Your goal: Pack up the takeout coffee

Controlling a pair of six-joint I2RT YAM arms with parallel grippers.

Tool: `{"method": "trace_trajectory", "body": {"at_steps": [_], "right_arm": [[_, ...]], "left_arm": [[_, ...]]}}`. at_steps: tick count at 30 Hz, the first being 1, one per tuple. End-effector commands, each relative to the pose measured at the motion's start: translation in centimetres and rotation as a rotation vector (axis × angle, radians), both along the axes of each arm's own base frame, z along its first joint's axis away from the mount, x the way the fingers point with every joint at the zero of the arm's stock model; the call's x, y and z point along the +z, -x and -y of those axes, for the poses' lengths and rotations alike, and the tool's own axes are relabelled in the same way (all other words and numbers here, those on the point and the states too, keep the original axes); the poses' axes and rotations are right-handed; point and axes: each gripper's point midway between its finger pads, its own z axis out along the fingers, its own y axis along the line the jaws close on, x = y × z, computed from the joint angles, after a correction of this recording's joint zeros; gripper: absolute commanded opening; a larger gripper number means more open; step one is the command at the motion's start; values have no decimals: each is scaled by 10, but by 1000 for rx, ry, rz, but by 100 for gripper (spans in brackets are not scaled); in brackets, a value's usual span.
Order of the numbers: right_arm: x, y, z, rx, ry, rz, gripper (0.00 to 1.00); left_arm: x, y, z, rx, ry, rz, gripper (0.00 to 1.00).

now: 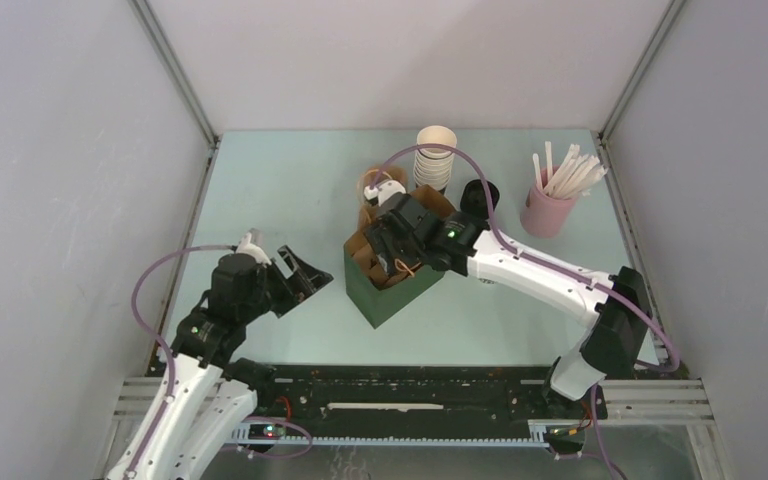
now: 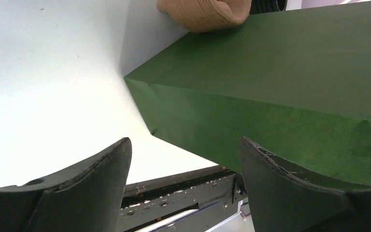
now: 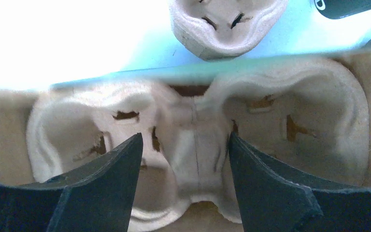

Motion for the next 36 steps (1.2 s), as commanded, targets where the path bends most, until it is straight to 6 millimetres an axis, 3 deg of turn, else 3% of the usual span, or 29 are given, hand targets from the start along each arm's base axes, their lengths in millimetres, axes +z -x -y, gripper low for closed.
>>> {"method": "trace_trajectory", "body": {"at_steps": [1, 10, 18, 27, 32, 36], "right_arm": [[5, -3, 0, -13, 19, -36, 77], [23, 3, -3, -2, 9, -78, 99], [54, 10, 0, 8, -38, -53, 100], [90, 16, 6, 21, -95, -22, 100], [73, 11, 9, 15, -32, -19, 96], [62, 19, -4, 80, -54, -64, 73]], "left_arm": [[1, -5, 9, -55, 27, 38, 86], [-11, -3, 6, -58, 5, 20, 86], [-4, -4, 5, -65, -9, 40, 86], [55, -9, 4, -92, -24, 211, 91], [99, -5, 8, -125, 12, 323, 87], [141, 8, 12, -165, 63, 490, 94]]}}
